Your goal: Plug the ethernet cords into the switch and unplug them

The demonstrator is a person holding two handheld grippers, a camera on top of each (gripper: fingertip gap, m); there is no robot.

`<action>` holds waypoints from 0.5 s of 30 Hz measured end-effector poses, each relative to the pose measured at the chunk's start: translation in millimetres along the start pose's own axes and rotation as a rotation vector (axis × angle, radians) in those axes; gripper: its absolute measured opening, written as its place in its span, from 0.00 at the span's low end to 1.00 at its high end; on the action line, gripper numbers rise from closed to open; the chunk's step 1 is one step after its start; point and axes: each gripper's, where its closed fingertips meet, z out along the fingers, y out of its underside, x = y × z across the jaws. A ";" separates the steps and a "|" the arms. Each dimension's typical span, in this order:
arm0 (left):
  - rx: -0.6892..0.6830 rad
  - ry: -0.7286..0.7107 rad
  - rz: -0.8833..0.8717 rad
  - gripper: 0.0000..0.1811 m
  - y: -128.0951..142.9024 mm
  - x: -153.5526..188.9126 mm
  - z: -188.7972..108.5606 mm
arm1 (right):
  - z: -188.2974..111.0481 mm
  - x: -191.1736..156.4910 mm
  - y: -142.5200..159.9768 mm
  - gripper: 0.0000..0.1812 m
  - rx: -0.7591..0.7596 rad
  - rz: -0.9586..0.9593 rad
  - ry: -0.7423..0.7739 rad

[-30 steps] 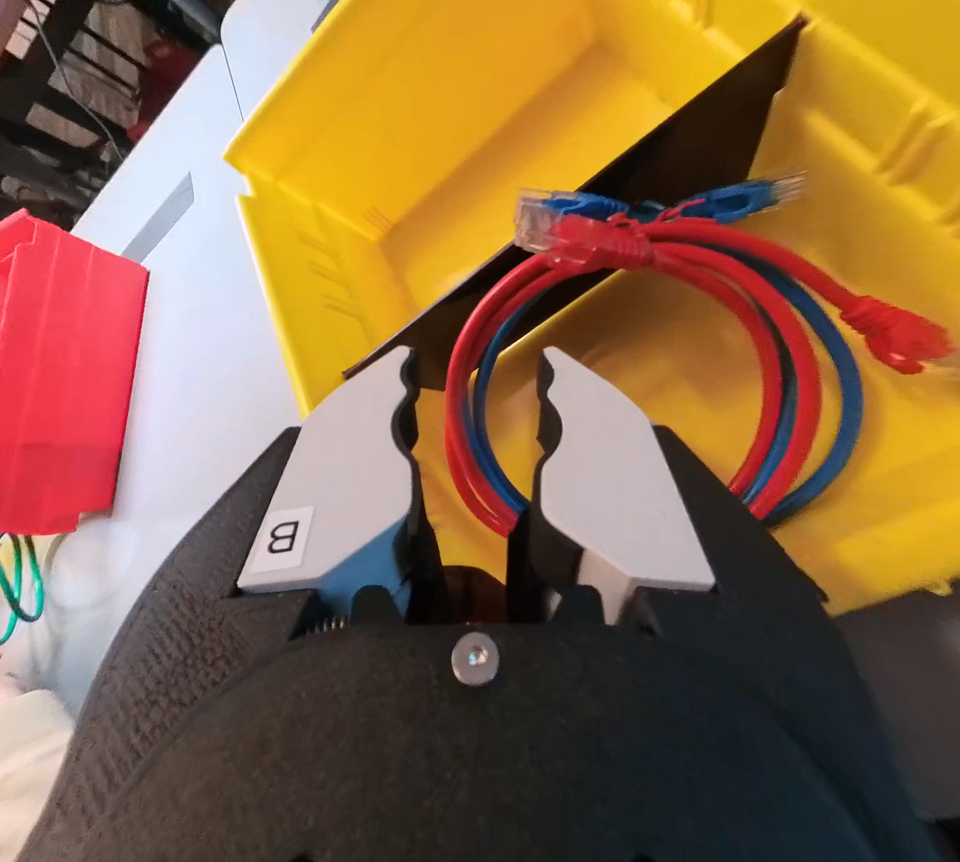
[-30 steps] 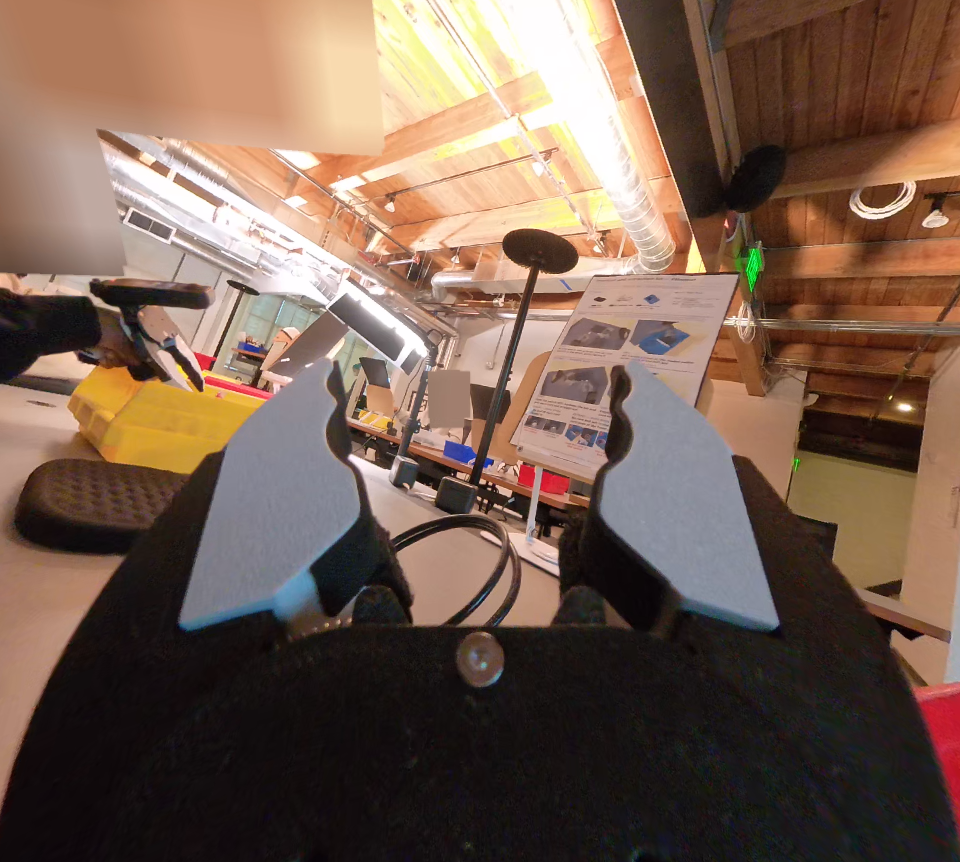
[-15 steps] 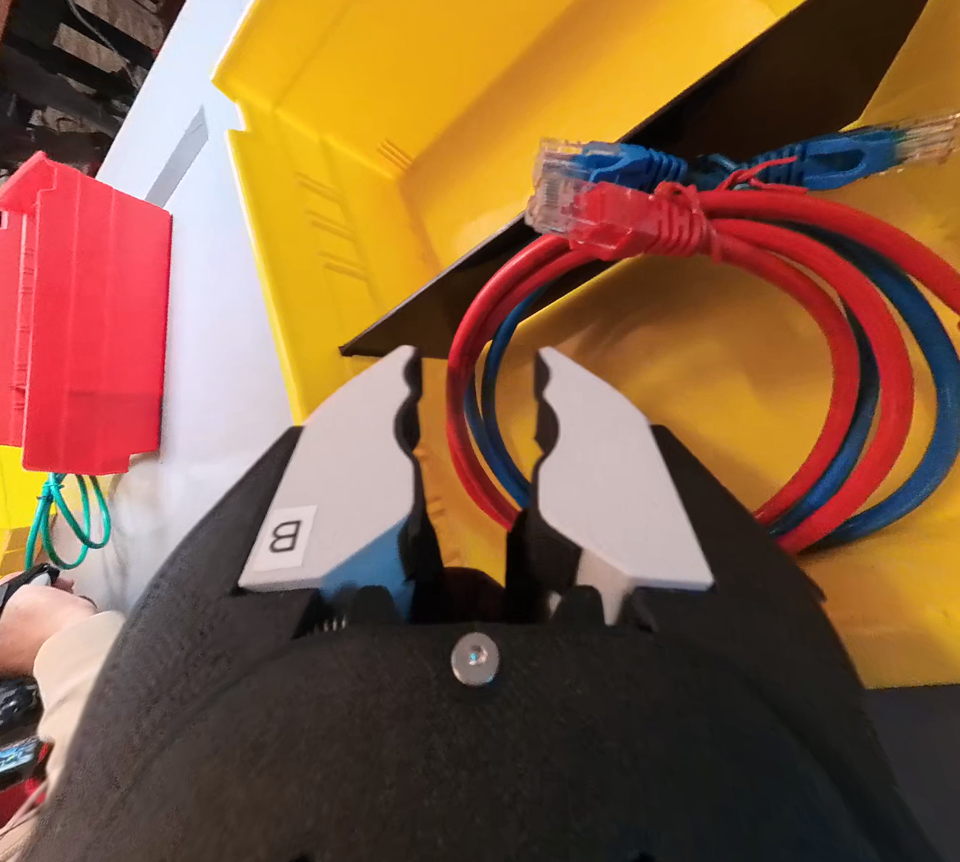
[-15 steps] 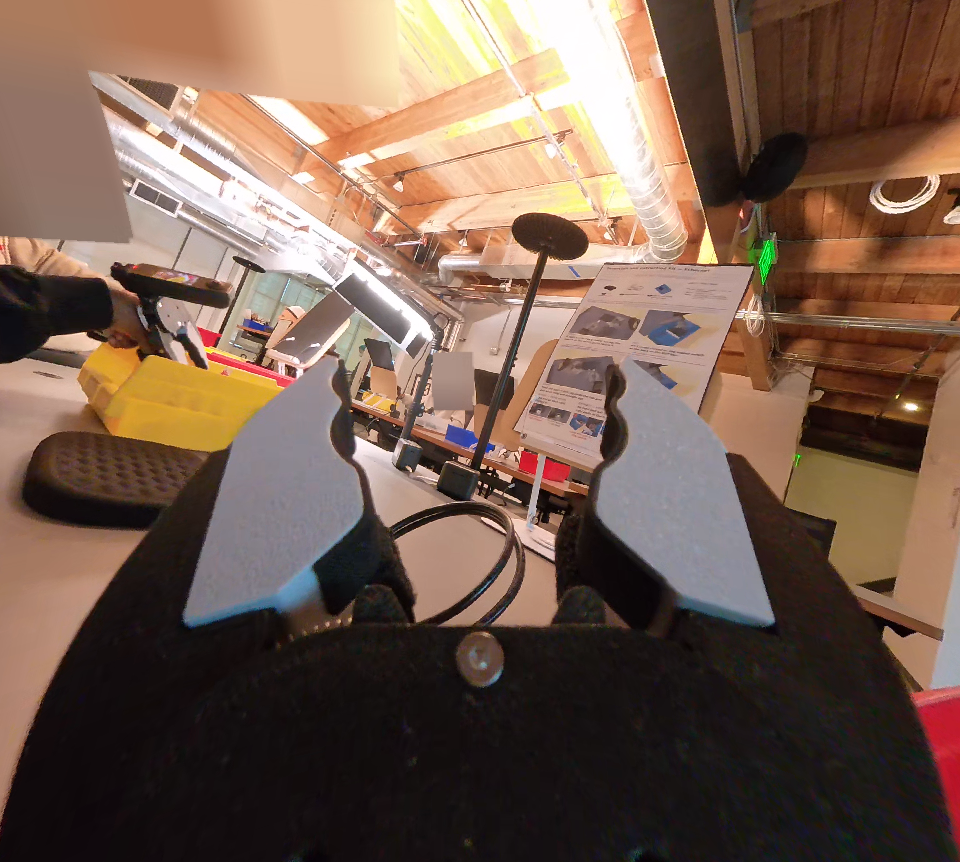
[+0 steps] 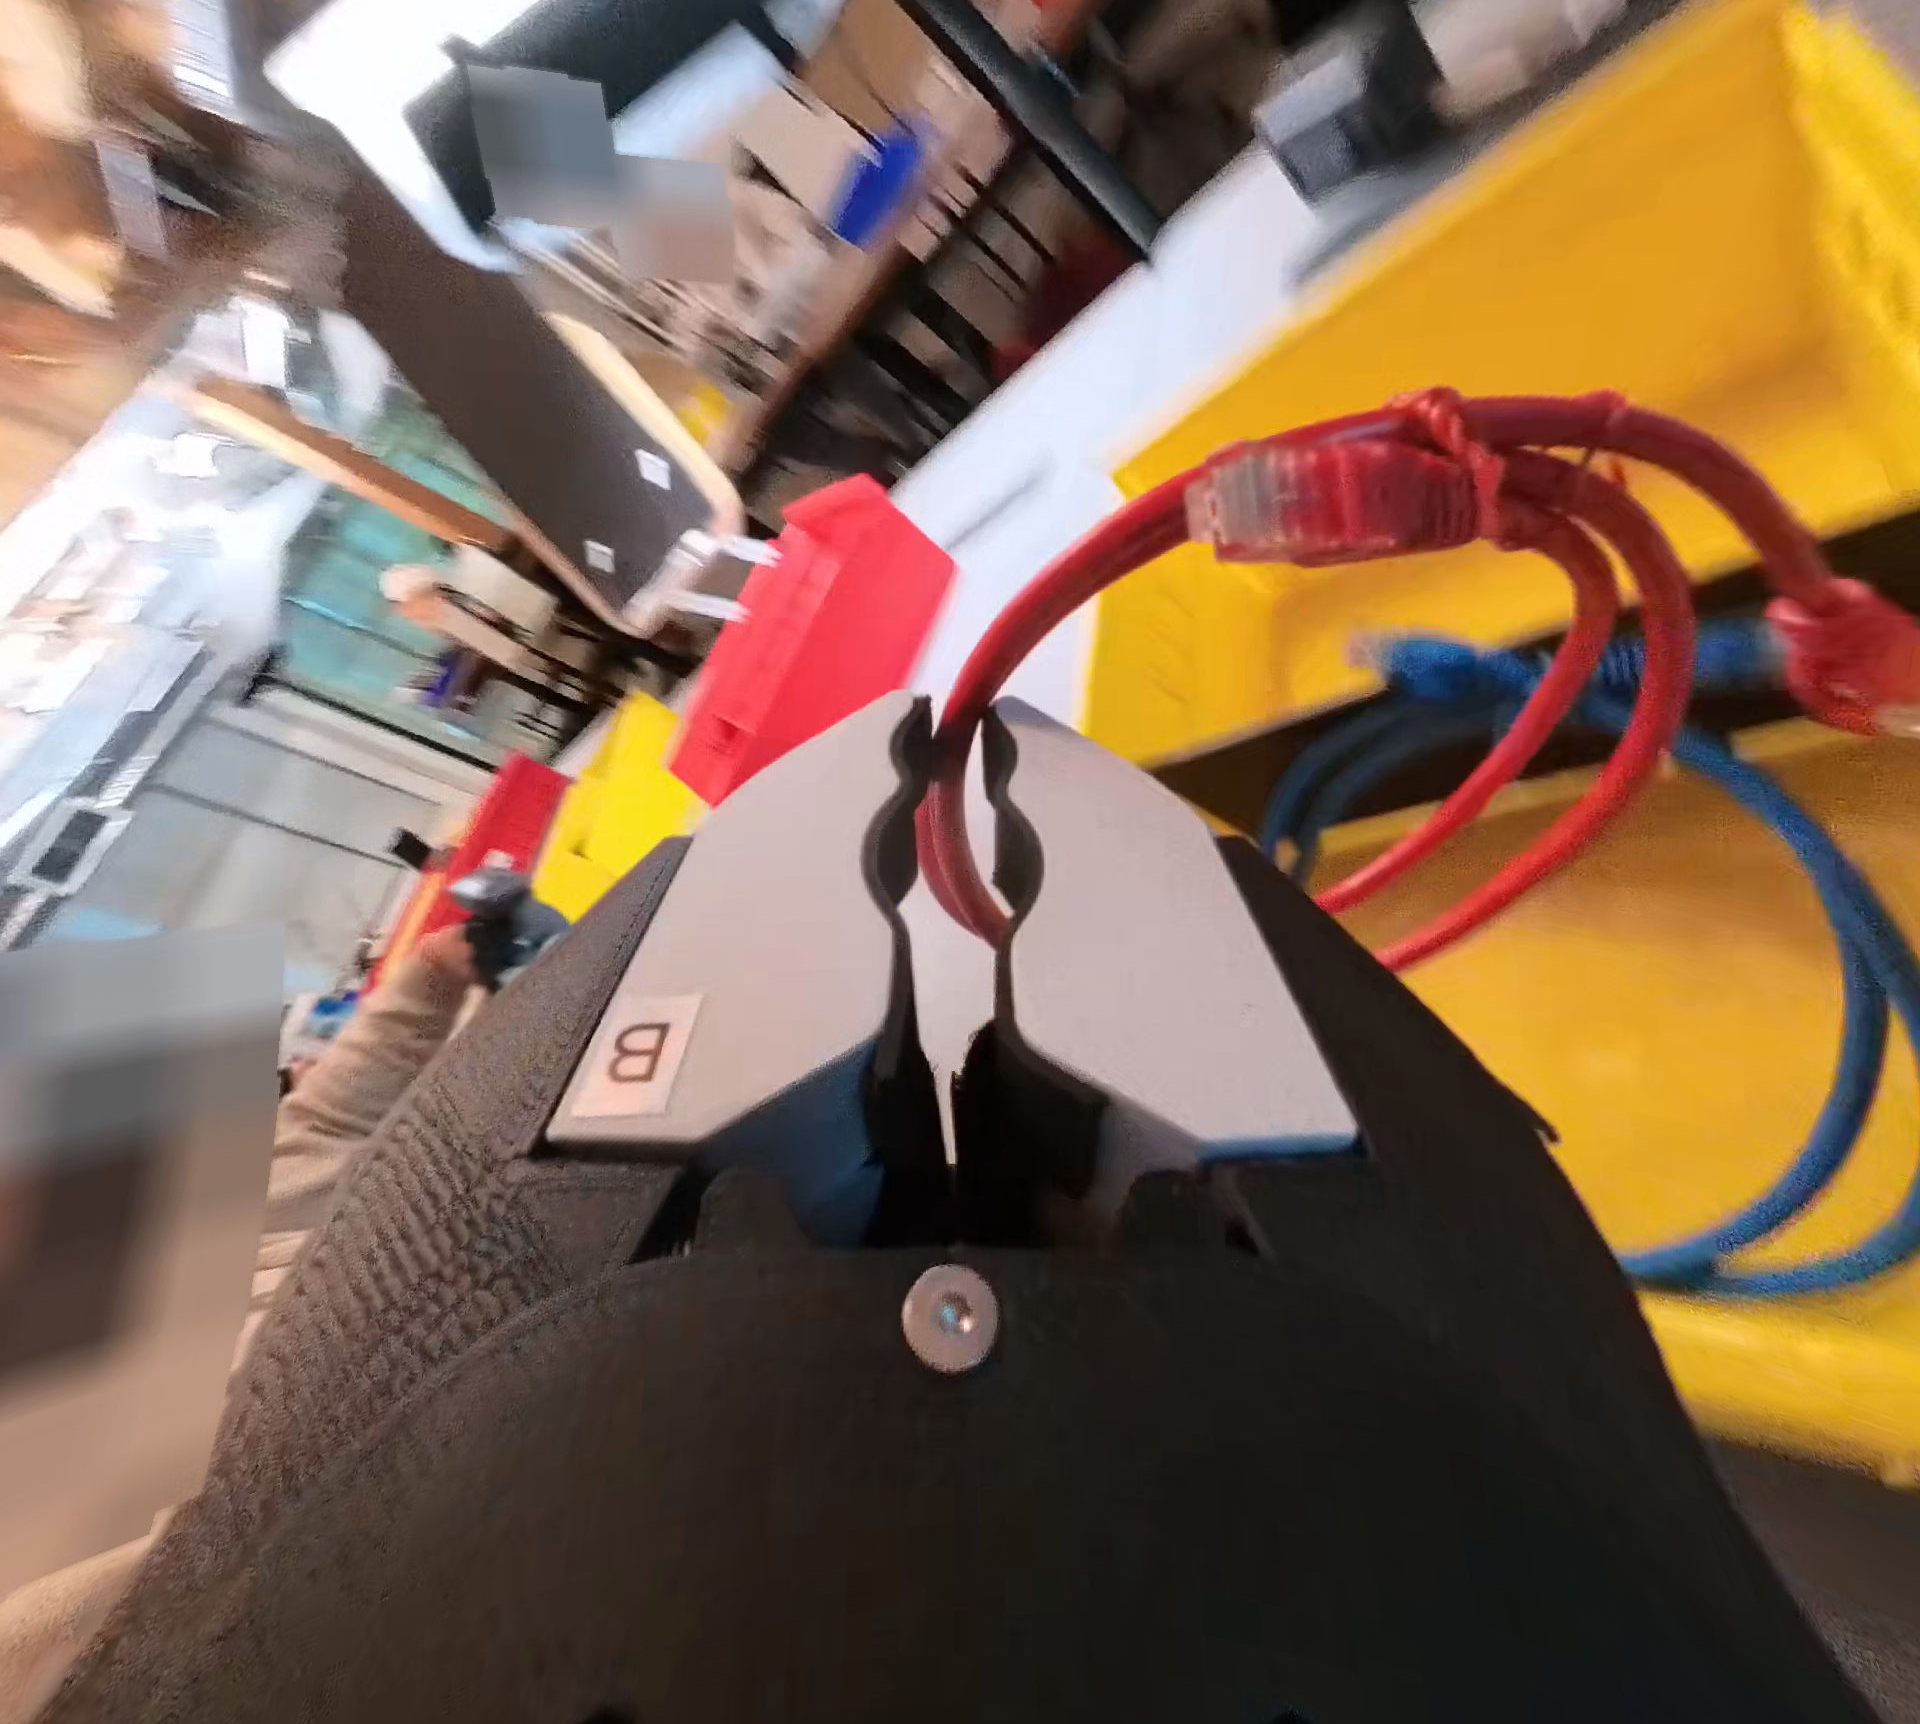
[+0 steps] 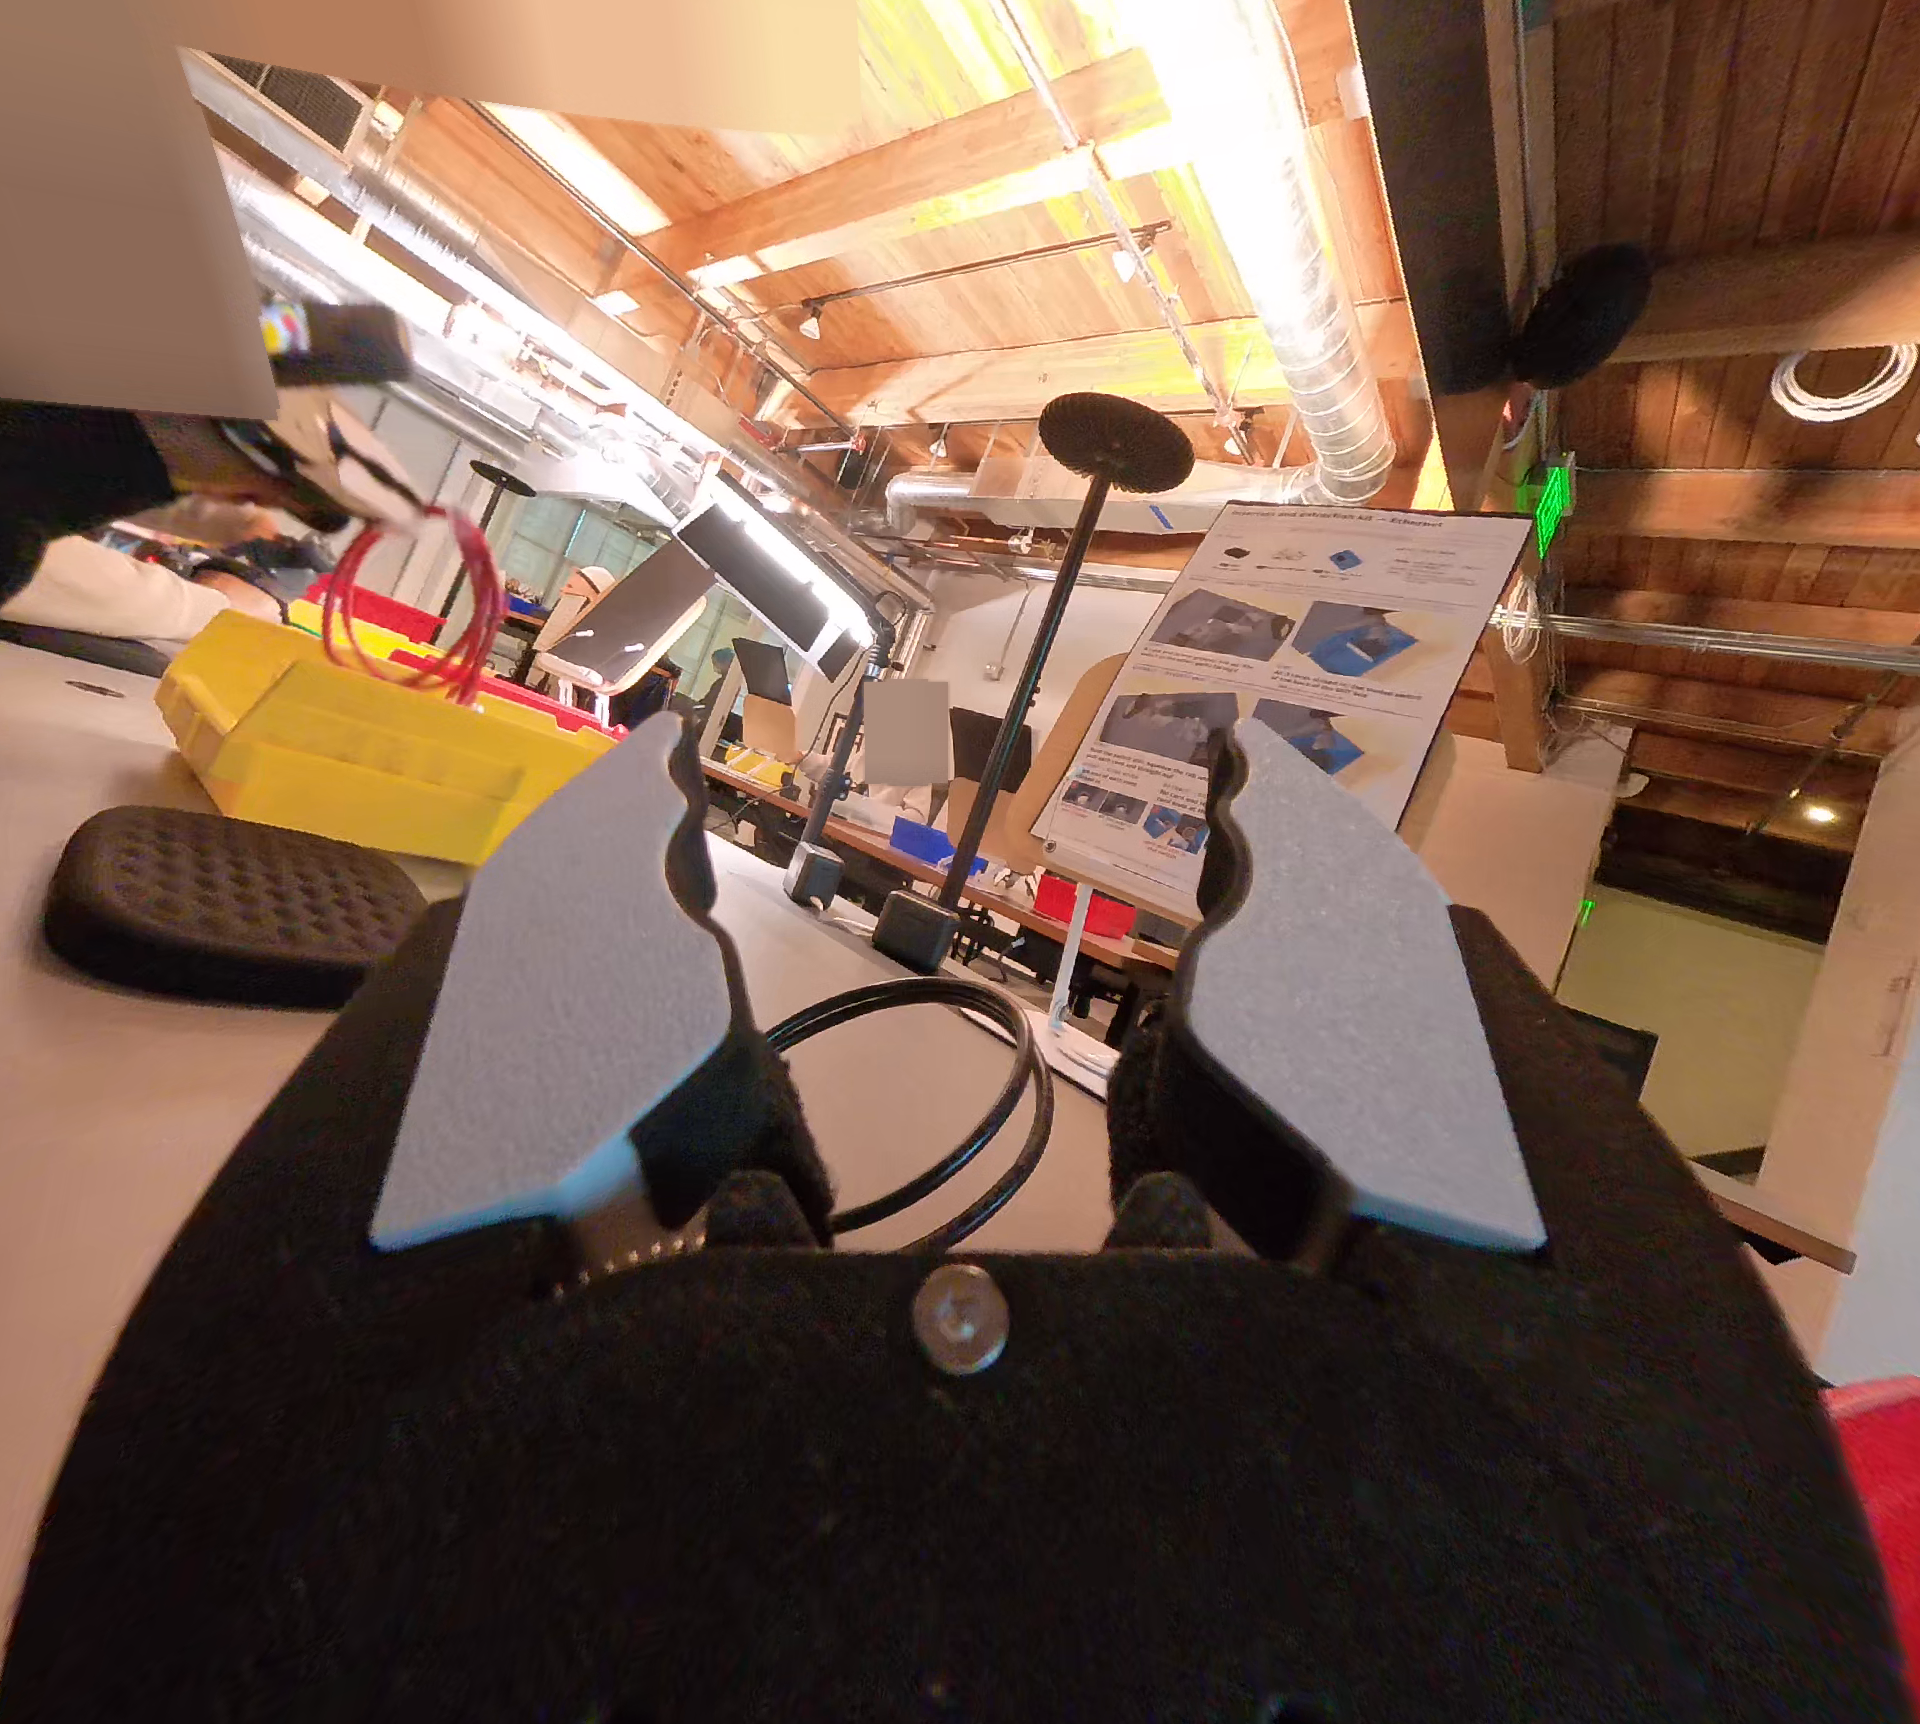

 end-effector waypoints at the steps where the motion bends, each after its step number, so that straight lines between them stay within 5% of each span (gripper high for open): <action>1: 0.079 -0.066 -0.048 0.05 -15.2 -11.5 -14.1 | 0.2 -0.5 0.4 0.51 -0.003 -0.005 -0.002; 6: 0.499 -0.059 -0.372 0.04 -87.1 -3.4 -84.0 | 1.8 -5.2 5.2 0.50 -0.035 -0.043 -0.018; 12: 0.754 0.301 -0.637 0.03 -146.4 100.0 -130.2 | 4.4 -15.7 7.2 0.49 -0.069 -0.117 -0.048; 15: 0.824 0.372 -0.680 0.04 -163.2 146.0 -143.0 | 11.5 -22.5 -15.2 0.46 0.005 0.003 -0.040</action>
